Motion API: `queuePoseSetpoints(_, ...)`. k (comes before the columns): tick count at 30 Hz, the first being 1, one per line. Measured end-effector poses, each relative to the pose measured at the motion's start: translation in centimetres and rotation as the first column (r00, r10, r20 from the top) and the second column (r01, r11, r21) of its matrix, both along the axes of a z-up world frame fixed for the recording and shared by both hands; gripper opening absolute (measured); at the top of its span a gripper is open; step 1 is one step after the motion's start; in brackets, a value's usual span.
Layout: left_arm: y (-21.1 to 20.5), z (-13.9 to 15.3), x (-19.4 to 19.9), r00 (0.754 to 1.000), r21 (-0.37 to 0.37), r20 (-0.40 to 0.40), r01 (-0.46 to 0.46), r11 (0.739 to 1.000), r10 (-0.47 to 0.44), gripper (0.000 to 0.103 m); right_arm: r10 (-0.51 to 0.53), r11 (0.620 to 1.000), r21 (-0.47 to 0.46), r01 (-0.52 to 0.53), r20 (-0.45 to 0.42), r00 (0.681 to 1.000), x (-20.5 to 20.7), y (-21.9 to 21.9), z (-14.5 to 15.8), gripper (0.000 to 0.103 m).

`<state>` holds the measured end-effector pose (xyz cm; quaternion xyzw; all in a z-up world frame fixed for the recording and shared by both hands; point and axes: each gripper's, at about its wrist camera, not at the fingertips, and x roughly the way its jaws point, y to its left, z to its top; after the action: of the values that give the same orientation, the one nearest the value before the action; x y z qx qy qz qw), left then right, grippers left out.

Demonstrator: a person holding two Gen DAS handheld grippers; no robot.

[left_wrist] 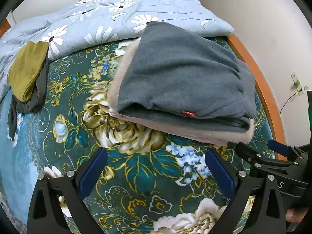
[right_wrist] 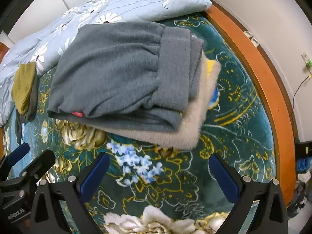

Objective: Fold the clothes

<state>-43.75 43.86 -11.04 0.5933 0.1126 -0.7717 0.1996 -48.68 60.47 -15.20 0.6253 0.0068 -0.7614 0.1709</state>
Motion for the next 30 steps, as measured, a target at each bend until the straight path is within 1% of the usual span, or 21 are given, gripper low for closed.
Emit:
queuePoseSetpoints(6,-0.5,-1.0,-0.7,0.999,0.025,0.028,-0.030,0.999,0.030,0.100,0.004,1.000,-0.005,-0.004,-0.001,1.000,-0.7,-0.1,-0.3,0.103)
queuePoseSetpoints(12,-0.2,-1.5,-1.4,0.999,0.014,0.052,0.000,1.000,-0.001,0.100,-0.001,1.000,-0.007,0.001,0.017,1.000,-0.8,0.0,-1.2,0.103)
queuePoseSetpoints(19,-0.3,-1.7,-2.0,0.998,0.019,0.059,0.001,1.000,-0.002,0.100,-0.002,1.000,-0.007,0.002,0.030,1.000,-1.1,0.1,-1.7,0.103)
queuePoseSetpoints(25,-0.3,-1.7,-2.1,0.998,0.019,0.064,0.010,1.000,-0.011,0.100,0.004,1.000,-0.006,-0.004,0.027,1.000,-1.3,0.0,-1.6,0.103)
queuePoseSetpoints(30,-0.5,-1.6,-1.9,0.998,0.029,0.067,-0.001,1.000,-0.001,0.100,0.004,1.000,-0.008,-0.004,0.026,1.000,-1.2,0.0,-1.4,0.103)
